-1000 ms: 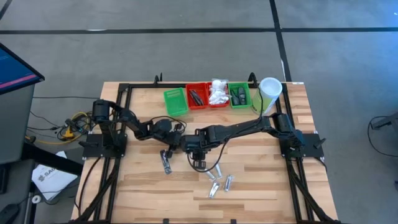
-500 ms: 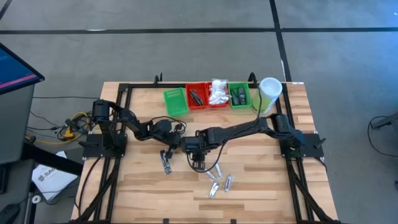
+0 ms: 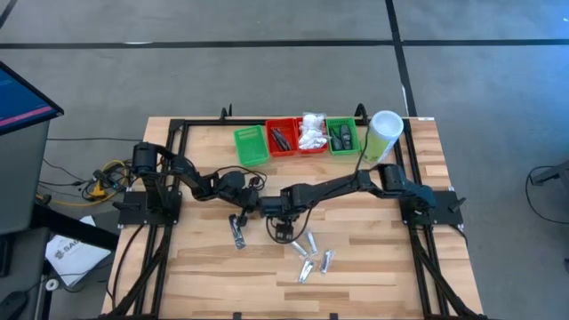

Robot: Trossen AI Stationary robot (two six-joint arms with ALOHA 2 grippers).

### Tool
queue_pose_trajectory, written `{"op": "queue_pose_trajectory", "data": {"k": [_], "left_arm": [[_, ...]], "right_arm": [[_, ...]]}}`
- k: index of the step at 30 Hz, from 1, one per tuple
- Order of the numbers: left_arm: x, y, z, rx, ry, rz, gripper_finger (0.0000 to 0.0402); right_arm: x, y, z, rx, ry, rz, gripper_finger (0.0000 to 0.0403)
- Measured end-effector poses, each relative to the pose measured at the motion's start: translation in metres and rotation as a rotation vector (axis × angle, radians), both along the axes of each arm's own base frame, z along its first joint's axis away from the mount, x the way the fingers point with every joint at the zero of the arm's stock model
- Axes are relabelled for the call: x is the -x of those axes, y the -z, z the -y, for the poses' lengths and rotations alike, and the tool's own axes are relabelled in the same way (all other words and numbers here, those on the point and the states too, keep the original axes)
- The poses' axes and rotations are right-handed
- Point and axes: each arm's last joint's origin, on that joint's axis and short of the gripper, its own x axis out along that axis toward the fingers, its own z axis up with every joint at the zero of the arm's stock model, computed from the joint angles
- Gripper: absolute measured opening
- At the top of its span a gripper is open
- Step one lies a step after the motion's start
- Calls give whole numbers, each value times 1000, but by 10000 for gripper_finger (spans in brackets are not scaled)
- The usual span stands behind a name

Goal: Pick & Place Travel size toiletries
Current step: Put the black comb into the left red bin

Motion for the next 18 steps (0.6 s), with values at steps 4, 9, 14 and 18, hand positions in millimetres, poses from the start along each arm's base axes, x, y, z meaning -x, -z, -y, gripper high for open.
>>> {"op": "queue_pose_trajectory", "data": {"k": [4, 9, 14, 18], "left_arm": [[0, 0, 0, 19, 3, 3, 0], [0, 0, 1, 56, 6, 3, 0], [0, -2, 1, 87, -7, 20, 1], [-1, -8, 1, 84, -7, 37, 1]], "right_arm": [[-2, 1, 6, 2, 28, 18, 247], [-5, 1, 13, 2, 61, 37, 175], [-4, 2, 14, 8, 49, 28, 90], [-5, 2, 14, 7, 41, 34, 21]]}}
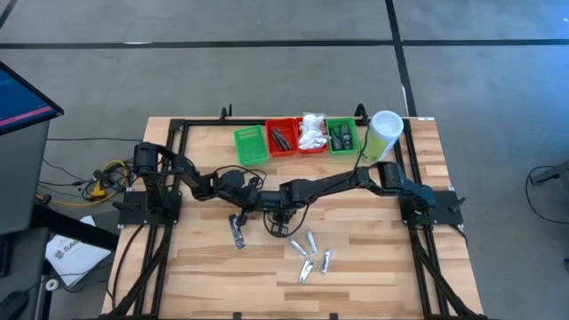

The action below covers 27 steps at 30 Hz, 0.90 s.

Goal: Pick & Place Travel size toiletries
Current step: Put the black comb into the left red bin

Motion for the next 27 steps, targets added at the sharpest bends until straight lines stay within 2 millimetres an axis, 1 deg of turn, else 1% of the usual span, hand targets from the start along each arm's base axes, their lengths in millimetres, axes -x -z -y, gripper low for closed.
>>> {"op": "queue_pose_trajectory", "data": {"k": [2, 8, 14, 19, 22, 27], "left_arm": [[0, -3, 0, 0, 1, 7, 1], [-1, -11, 0, 2, -4, 38, 1], [-1, -14, 0, 9, -15, 53, 1], [-1, -18, -2, -9, -46, 73, 1], [3, -21, -2, -23, -69, 77, 1], [16, -37, -1, -36, -102, 140, 1]], "right_arm": [[1, 0, -1, 7, -18, -5, 8], [2, -1, -3, 17, -36, -14, 1], [9, -14, -4, 57, -42, -41, 0], [10, -36, -5, 64, -44, -23, 0], [12, -38, -6, 71, -54, -50, 0], [15, -44, -6, 103, -53, -94, 0]]}}
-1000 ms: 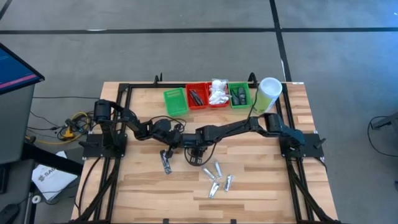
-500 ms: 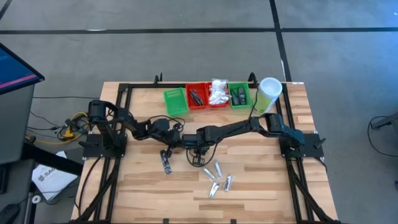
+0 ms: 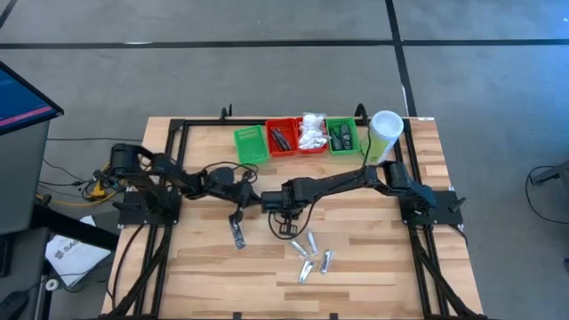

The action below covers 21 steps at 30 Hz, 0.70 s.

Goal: Pick & Place Travel size toiletries
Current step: Put the black comb into the left red bin

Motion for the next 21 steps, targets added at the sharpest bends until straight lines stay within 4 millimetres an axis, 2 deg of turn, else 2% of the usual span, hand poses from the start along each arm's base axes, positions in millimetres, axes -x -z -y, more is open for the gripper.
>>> {"op": "queue_pose_trajectory", "data": {"k": [4, 9, 14, 21], "left_arm": [[15, -15, 2, 15, -37, 71, 2], [34, -25, 5, 61, -56, 138, 2], [50, -24, 11, 89, -84, 149, 2], [56, -19, 25, 84, -119, 131, 2]], "right_arm": [[0, -7, 5, 50, 0, -9, 0], [-2, -25, 13, 97, -4, -22, 0], [-2, -45, 24, 174, 26, -27, 0], [0, -67, 53, 214, 87, -7, 0]]}}
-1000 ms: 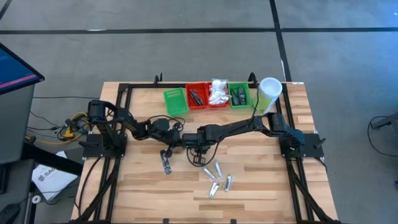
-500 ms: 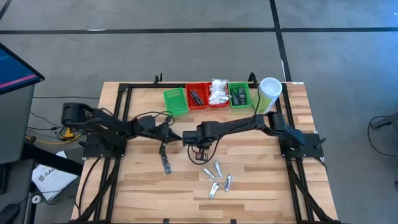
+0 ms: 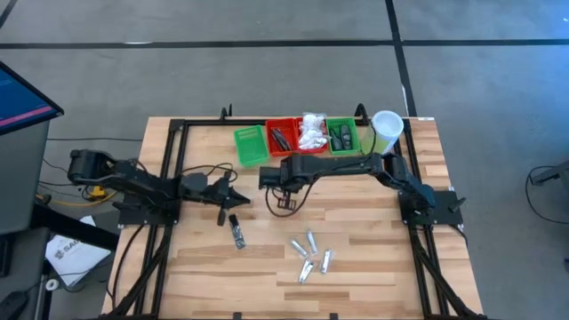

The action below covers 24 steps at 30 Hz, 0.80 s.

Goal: Pick & Place Travel size toiletries
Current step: Put the black comb into the left red bin

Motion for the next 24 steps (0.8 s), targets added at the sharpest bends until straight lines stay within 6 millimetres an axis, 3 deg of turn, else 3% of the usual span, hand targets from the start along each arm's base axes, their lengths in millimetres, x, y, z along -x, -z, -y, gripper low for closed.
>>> {"op": "queue_pose_trajectory", "data": {"k": [10, 20, 24], "left_arm": [[0, 0, 15, -24, -63, 4, 2], [1, -1, 20, -27, -105, 10, 2], [1, -1, 22, -22, -105, 16, 2]], "right_arm": [[9, -31, 59, 26, 155, 151, 0], [6, -19, 110, 3, 250, 269, 0], [11, -3, 131, -18, 307, 283, 0]]}}
